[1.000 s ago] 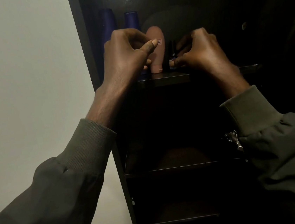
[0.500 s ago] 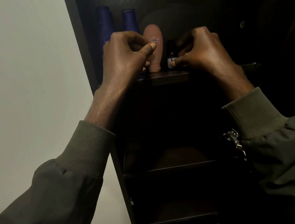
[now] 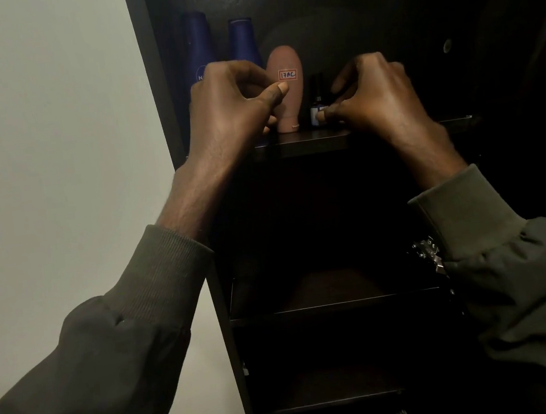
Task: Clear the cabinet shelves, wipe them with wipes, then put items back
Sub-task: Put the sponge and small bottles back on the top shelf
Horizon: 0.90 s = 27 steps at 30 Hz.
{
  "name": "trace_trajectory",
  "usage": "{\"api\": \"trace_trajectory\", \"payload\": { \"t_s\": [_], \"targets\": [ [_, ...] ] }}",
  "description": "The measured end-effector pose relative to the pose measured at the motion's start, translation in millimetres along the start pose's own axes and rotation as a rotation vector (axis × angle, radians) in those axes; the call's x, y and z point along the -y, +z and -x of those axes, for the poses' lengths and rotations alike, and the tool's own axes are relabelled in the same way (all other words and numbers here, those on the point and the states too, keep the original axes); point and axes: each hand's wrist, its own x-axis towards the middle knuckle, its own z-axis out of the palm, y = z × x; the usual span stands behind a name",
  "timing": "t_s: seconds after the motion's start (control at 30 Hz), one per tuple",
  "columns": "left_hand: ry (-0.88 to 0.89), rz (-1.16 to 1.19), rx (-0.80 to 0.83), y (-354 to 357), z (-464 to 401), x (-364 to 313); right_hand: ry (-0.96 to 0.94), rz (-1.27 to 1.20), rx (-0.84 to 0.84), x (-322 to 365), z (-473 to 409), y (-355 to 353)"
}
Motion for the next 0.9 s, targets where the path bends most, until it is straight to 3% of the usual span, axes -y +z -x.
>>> {"api": "trace_trajectory", "payload": {
  "t_s": [0.17, 0.33, 0.63, 0.8, 0.9],
  "targets": [
    [0.003, 0.037, -0.016, -3, 11, -5, -0.051, -0.077, -0.136, 6, 30, -18],
    [0.064, 0.131, 0.003, -4, 51, -12, -0.115, -0.217, -0.074, 11, 85, -30],
    [-0.171, 0.249, 0.159, 16, 182, 27, -0.053, -0.391, 0.265, -34, 189, 13],
    [-0.512, 0.195, 0.162, 42, 271, 87, 0.226, -0.455, 0.568, -88, 252, 71],
    [-0.708, 0.08, 0.261, 60, 337, 127, 0.4, -0.392, 0.741, -131, 296, 117]
  ]
}}
